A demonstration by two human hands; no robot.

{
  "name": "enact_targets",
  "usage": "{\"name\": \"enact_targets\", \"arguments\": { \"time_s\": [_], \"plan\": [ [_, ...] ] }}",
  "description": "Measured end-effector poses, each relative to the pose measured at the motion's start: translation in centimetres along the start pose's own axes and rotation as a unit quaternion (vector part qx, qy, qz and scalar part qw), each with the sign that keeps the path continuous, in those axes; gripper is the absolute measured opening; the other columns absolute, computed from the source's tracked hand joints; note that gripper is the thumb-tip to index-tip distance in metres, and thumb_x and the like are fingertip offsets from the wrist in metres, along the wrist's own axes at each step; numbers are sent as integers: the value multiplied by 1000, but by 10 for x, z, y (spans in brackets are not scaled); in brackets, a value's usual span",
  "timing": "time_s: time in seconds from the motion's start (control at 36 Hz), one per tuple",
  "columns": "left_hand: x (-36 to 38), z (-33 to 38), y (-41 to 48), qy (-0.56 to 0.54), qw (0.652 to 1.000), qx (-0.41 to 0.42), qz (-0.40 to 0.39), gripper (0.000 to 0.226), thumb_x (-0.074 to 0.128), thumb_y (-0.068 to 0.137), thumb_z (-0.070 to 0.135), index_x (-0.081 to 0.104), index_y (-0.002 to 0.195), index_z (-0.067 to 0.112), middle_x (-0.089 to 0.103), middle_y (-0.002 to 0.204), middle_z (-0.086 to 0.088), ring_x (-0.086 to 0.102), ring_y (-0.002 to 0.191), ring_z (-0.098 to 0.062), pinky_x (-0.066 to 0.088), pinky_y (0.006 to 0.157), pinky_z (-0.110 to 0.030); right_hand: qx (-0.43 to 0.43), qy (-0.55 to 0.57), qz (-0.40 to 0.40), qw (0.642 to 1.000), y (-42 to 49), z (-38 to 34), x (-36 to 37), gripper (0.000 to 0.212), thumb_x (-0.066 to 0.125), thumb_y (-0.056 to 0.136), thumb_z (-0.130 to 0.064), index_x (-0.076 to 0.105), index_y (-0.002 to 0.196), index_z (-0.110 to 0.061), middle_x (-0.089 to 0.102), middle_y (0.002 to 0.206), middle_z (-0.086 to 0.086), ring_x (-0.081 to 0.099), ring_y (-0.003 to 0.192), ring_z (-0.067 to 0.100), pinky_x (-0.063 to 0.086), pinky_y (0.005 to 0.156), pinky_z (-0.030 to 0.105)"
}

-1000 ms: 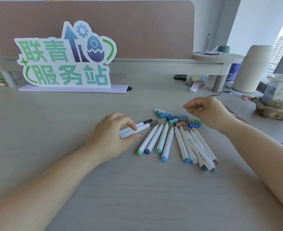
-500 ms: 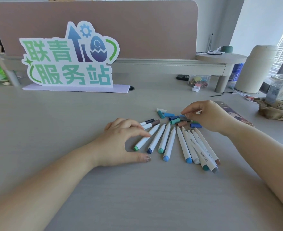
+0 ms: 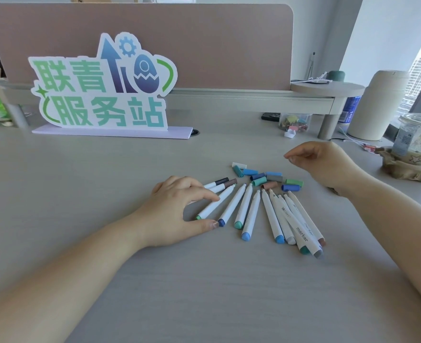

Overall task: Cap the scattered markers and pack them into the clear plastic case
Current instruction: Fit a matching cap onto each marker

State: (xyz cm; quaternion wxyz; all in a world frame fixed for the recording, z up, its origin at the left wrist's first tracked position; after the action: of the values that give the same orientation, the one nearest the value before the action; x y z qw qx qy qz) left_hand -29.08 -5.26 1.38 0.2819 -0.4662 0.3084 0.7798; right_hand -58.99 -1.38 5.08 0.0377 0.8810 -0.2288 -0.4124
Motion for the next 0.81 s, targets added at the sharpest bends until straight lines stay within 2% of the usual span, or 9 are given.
{"name": "enact_targets", "arguments": {
  "time_s": [0.11, 0.17, 0.28, 0.33, 0.42, 0.53, 0.67, 0.81],
  "plan": [
    [-1, -1, 0, 10, 1000, -8, 8, 62, 38, 59, 81, 47, 115, 55, 40, 117, 25, 29, 112, 3, 25, 102, -25, 15, -7, -22, 1000, 1, 4, 1, 14, 63, 89, -17, 73, 99, -17, 70, 97, 0, 61, 90, 12, 41, 82, 20],
    [-1, -2, 1, 14, 1000, -13, 16, 55, 38, 59, 80, 46, 107, 55, 41, 116, 24, 32, 111, 0, 27, 102, -27, 25, -38, -44, 998, 2, 6, 1, 11, 65, 87, -17, 73, 94, -19, 70, 96, -3, 61, 90, 12, 44, 83, 23],
    [-1, -6, 1, 23, 998, -18, 47, 47, 39, 60, 77, 52, 92, 46, 45, 110, 24, 36, 103, -1, 31, 99, -30, 54, -122, -83, 988, 3, 12, 0, 10, 69, 81, -24, 71, 76, -32, 69, 91, -7, 64, 90, 22, 54, 87, 43],
    [0, -5, 2, 30, 998, -15, 59, 44, 39, 62, 75, 54, 87, 43, 46, 108, 24, 37, 104, -2, 31, 98, -29, 51, -140, -96, 984, 1, 11, 0, 12, 68, 82, -26, 70, 74, -35, 67, 90, -7, 63, 89, 23, 54, 85, 46],
    [2, 0, 4, 50, 996, -10, 73, 35, 46, 70, 66, 56, 86, 37, 47, 110, 21, 39, 109, -5, 29, 99, -28, 48, -139, -100, 984, 0, 11, 0, 5, 67, 84, -29, 72, 81, -30, 66, 92, -6, 59, 88, 19, 52, 85, 41],
    [4, 4, 5, 69, 992, -5, 102, 29, 48, 75, 52, 60, 86, 29, 52, 108, 17, 44, 106, -11, 32, 94, -29, 44, -148, -92, 984, 1, 11, 1, 9, 67, 85, -33, 72, 87, -26, 65, 92, -3, 59, 89, 21, 50, 82, 39],
    [-4, -1, 4, 66, 985, -13, 159, 19, 53, 76, 42, 62, 82, 26, 59, 95, 13, 52, 91, -17, 42, 81, -34, 40, -138, -122, 982, -1, 9, 0, 5, 71, 81, -30, 74, 84, -27, 67, 89, -7, 57, 84, 12, 47, 82, 31],
    [-12, 9, 1, 23, 979, -16, 200, 18, 52, 77, 41, 63, 81, 27, 64, 80, 12, 54, 73, -11, 40, 63, -23, 20, -144, -112, 983, -2, 7, 4, 5, 73, 80, -23, 70, 78, -27, 66, 86, -5, 57, 82, 13, 47, 79, 28]
  ]
}}
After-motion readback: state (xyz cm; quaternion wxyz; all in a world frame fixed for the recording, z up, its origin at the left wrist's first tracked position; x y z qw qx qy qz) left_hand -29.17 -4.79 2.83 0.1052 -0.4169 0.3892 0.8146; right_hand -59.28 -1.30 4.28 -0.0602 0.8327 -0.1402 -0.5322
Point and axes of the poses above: each hand's wrist, its own y-axis towards the middle knuckle, its own x-axis out of the palm, z = x × y, the point moved 3 cm from there along y, towards the middle knuckle
